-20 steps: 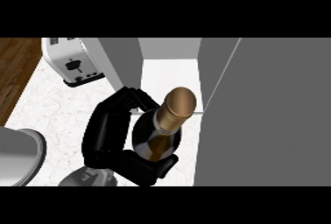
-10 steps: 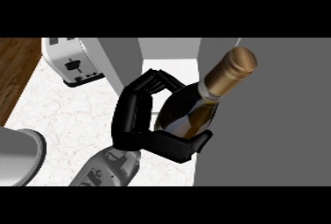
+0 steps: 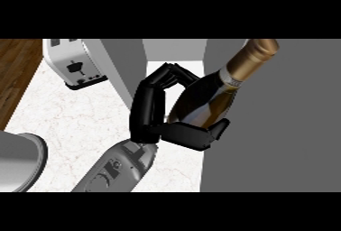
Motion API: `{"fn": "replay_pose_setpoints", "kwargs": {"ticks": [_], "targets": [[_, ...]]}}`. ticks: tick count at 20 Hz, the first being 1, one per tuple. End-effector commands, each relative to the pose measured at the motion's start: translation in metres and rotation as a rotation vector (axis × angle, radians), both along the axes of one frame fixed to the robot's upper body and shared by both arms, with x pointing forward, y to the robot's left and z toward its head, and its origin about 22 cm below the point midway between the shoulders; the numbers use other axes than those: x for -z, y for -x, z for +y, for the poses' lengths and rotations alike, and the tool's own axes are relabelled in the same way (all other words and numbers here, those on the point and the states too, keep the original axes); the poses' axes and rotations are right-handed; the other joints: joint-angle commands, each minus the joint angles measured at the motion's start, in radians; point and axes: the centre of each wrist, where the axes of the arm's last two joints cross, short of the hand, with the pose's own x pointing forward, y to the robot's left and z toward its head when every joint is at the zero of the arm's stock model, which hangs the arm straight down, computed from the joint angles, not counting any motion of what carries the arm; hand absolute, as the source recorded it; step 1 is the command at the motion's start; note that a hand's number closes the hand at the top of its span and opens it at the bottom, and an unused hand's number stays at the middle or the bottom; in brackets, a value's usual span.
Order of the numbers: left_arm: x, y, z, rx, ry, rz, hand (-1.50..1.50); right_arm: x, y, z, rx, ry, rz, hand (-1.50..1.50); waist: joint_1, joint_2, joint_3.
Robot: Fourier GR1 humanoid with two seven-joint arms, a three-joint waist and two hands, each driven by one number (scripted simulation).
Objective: Pick up the wine, place it into the cabinet and close the cabinet
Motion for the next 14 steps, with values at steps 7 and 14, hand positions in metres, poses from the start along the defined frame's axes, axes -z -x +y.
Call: {"fn": "replay_pose_setpoints", "kwargs": {"ticks": [7,14], "targets": [[0.028,-0.021,0.004,-0.040,0.069,0.040,1.50,-0.009,0.027,0.001,-0.058,-0.058,-0.045,-1.50,-0.003,0.002,0.000],[0.065,-0.023,0.023,-0.060,0.002,0.043,1.50,-0.008,0.023,-0.005,-0.043,-0.037,-0.043,-1.50,0.004,0.001,0.000]]}}
